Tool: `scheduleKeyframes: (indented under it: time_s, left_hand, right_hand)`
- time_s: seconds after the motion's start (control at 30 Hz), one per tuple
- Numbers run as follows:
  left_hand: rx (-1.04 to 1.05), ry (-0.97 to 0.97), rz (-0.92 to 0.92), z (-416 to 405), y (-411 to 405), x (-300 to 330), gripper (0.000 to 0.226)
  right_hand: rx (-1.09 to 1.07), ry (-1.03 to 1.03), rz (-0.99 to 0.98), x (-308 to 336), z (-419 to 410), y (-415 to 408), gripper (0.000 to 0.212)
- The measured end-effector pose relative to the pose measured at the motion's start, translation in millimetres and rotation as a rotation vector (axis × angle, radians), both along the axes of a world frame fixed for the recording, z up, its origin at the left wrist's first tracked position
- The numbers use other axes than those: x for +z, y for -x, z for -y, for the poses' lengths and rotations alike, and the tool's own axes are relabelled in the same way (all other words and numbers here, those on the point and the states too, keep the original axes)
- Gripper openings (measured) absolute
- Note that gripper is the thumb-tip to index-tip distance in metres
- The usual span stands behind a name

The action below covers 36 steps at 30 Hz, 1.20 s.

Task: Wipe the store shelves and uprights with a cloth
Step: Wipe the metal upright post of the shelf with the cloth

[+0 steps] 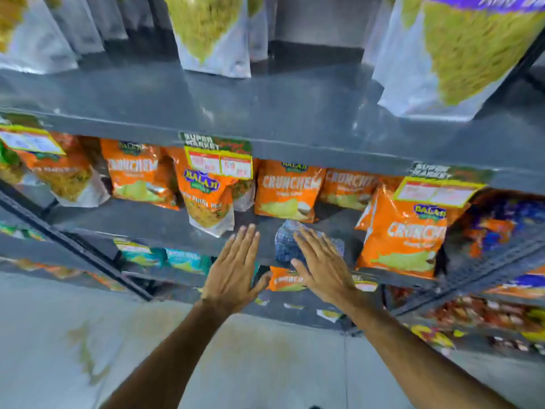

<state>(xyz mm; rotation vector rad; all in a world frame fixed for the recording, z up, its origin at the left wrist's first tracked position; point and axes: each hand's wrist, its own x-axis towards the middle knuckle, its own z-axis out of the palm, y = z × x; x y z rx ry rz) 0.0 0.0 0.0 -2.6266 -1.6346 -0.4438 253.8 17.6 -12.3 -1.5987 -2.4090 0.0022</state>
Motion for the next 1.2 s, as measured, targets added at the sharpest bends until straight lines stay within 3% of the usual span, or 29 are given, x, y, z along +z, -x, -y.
scheduleKeyframes:
  time_s: [0.23, 0.37, 0.53, 0.77, 0.93, 1.2]
  left_hand:
    - [-0.054, 0.241, -0.105, -63, -4, -63, 0.091]
    - [-0.044, 0.244, -0.103, -74, -8, -87, 0.091]
    - [-0.036, 0.176, -0.053, -73, -10, -96, 0.089]
    - [-0.024, 0.265, -0.093, -68, -10, -91, 0.092]
    - [0.035, 0.214, -0.094, -13, 11, -82, 0.082]
    - [0.193, 0.007, -0.095, 39, 91, 11, 0.073]
  right_hand:
    - [-0.029, 0.139, 0.039, -40, -43, 5, 0.058]
    - [-0.027, 0.125, 0.098, -53, -56, 10, 0.057]
    - [-0.092, 0.052, 0.030, -69, -58, 14, 0.048]
    - [-0.085, -0.059, -0.132, -76, -57, 17, 0.036]
    - [-0.163, 0.038, -0.257, -53, -36, 29, 0.030]
    - [-0.025, 0.071, -0.394, 29, -8, 92, 0.036]
